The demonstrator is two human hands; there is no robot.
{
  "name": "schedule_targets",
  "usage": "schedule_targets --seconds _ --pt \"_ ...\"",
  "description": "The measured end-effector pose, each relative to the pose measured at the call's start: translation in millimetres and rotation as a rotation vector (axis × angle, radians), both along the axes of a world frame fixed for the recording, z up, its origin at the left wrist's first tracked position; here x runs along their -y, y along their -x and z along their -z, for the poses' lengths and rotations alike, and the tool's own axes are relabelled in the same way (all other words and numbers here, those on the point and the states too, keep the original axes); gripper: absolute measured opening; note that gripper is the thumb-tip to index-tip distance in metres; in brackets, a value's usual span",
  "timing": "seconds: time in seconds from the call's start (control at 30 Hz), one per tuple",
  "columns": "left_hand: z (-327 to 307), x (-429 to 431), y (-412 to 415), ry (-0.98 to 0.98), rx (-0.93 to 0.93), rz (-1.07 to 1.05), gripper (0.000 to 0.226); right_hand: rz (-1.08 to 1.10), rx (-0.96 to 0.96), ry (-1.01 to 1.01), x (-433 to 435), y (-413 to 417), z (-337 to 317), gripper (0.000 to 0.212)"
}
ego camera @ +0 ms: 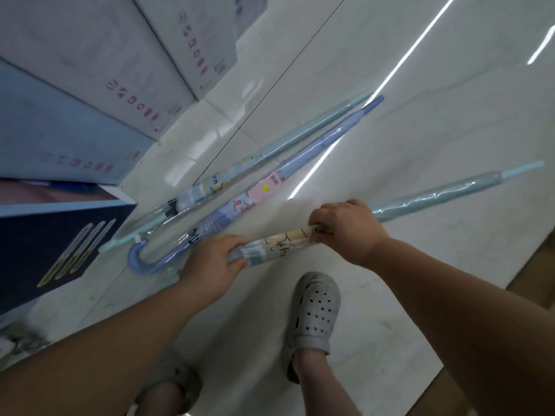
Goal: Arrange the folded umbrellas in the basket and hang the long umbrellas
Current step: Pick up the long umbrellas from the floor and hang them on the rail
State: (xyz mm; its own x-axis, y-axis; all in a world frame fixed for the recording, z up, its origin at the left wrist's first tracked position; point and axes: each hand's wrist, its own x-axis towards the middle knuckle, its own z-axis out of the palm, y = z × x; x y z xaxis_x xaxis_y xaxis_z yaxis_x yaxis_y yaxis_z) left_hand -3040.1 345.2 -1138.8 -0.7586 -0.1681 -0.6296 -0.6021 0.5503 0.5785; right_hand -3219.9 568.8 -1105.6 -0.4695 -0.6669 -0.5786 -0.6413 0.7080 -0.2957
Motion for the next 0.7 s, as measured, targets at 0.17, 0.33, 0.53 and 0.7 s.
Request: schedule_targets --seconds 0.17,0.33,0.53,0.7 --pt "-122.4 -18.2 39.9 0.058 -0.108 0.061 0.034 0.146 -0.015 0.022 -35.9 16.9 -128.6 0.012" --pt "-282.9 -22.5 86.0 0.163 -0.203 0.15 0.035 0.371 -0.009 0.101 -57.9 24.9 -278.7 0.014" --pt "-493.4 -11.5 124.6 0.289 -0.328 0.284 0.035 0.583 0.014 0.268 -66.2 17.5 -453.0 0.011" --pt "-631.0 -13.9 116.5 0.623 -0.531 0.283 0.049 0.786 0.046 0.436 -63.4 -3.5 -557.8 0.013"
